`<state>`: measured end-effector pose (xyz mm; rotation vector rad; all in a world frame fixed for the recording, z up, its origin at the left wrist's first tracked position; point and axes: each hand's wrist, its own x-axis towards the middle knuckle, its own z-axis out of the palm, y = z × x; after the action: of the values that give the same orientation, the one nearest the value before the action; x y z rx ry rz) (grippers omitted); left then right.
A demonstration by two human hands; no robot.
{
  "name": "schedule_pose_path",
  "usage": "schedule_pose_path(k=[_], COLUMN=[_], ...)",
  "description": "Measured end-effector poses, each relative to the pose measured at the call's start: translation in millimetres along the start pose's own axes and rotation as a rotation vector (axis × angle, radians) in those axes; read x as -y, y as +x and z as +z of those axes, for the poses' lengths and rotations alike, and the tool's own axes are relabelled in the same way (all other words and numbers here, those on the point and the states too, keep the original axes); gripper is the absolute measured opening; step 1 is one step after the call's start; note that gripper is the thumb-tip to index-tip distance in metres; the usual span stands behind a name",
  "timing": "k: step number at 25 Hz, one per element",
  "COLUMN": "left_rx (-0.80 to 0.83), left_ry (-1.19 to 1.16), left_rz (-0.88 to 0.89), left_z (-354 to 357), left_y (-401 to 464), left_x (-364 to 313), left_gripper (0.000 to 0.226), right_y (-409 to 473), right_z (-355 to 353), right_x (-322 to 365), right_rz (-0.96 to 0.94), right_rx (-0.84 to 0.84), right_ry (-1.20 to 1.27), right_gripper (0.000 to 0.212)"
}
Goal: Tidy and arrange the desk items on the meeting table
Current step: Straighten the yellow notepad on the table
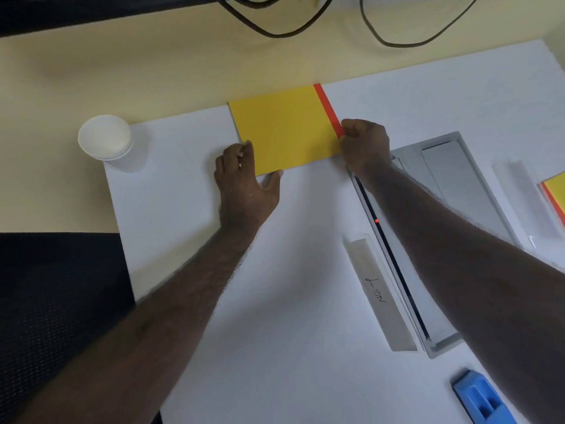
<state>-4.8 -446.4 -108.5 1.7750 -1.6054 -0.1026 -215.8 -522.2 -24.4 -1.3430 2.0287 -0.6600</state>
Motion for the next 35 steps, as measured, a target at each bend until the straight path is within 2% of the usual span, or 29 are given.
schedule_pose_path(k=[6, 10, 13, 19, 25, 35], left_rx=[-0.022, -0.021, 0.010, 0.037, 0.146, 0.409], left_ry=[0.043, 0.139, 0.133, -0.085, -0.280, -0.393], left_rz=[0.061, 0.253, 0.348, 0.462, 0.560, 0.758], left_z=[-1.4, -8.5, -21.5, -68.3, -117.8, -154.2], left_y=[-2.5, -7.2, -30.8, -113.4, -215.7, -393.8], left_x=[-2.3, -5.8, -19.6, -93.0, -177.6, -307.8], left_gripper=[0.070, 0.067, 0.065, 0.066, 0.065, 0.060], right_y=[-48.8, -120.5, -183.7, -307.8, -414.7, -564.2], right_z=[-15.2, -42.3, -69.1, -119.6, -157.7, -230.5], right_x=[-13.2, -20.5, -41.9, -95.2, -151.5, -291.8], right_rz=[-0.084, -0.215, -0.228, -0.075, 0.089, 0.303], right_rx=[-0.044, -0.146, -0.221, -0.343, -0.501, -0.614], right_ry=[-0.049, -0.064, -0.098, -0.131, -0.026, 0.070], right_gripper=[0.046, 0.041, 0.040, 0.047, 0.045, 0.047])
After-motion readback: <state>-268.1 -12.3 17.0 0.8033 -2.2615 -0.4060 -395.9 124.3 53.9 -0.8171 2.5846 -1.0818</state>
